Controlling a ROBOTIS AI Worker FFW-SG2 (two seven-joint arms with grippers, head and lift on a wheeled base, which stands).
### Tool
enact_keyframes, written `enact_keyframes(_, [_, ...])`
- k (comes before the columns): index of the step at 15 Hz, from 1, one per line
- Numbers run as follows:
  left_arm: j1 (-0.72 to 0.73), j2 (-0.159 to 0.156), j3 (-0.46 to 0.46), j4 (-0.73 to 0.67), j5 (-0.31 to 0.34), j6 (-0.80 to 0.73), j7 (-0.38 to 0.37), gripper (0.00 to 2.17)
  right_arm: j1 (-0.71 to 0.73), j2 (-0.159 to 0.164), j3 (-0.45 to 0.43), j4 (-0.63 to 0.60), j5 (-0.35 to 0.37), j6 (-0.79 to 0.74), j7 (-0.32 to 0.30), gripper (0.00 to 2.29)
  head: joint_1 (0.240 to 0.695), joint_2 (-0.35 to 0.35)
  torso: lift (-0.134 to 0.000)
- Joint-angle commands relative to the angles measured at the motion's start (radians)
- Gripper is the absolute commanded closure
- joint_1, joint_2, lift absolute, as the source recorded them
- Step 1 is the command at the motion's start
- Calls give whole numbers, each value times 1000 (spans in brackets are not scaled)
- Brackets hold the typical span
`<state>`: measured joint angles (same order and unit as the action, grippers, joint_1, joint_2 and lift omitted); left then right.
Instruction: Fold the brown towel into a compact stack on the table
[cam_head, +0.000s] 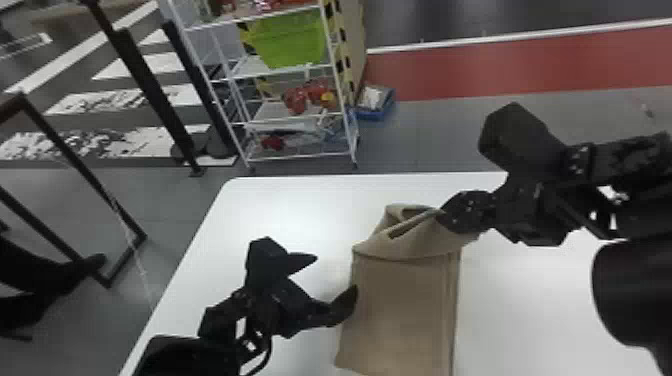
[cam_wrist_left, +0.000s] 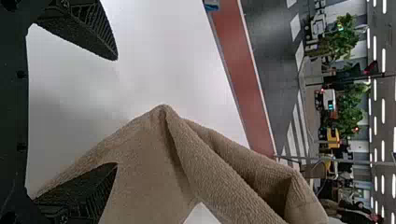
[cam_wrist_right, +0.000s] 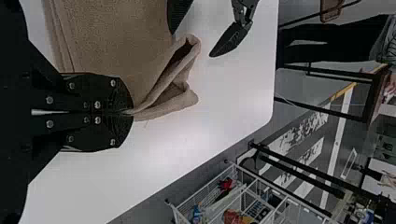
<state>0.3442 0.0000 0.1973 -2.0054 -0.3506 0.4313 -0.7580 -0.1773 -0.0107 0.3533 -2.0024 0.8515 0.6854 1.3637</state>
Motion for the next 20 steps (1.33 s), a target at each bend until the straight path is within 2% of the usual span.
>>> enact_keyframes(1, [-37, -3, -10, 39, -4, -27, 20, 73, -2, 0, -14, -15, -11, 7, 3, 1534, 695, 285, -119])
enact_keyframes(13, [-160, -3, -18, 177, -11, -51, 49, 76, 12, -2, -7, -84, -17, 16, 3, 1531, 695, 256, -119])
enact_keyframes(17, [-133, -3, -21, 132, -11, -48, 29, 76, 18, -3, -4, -88, -8, 16, 3, 1531, 695, 263, -119])
enact_keyframes(20, [-106, -3, -18, 71, -7, -27, -12, 76, 13, -3, -10, -88, -9, 13, 3, 1531, 695, 259, -119])
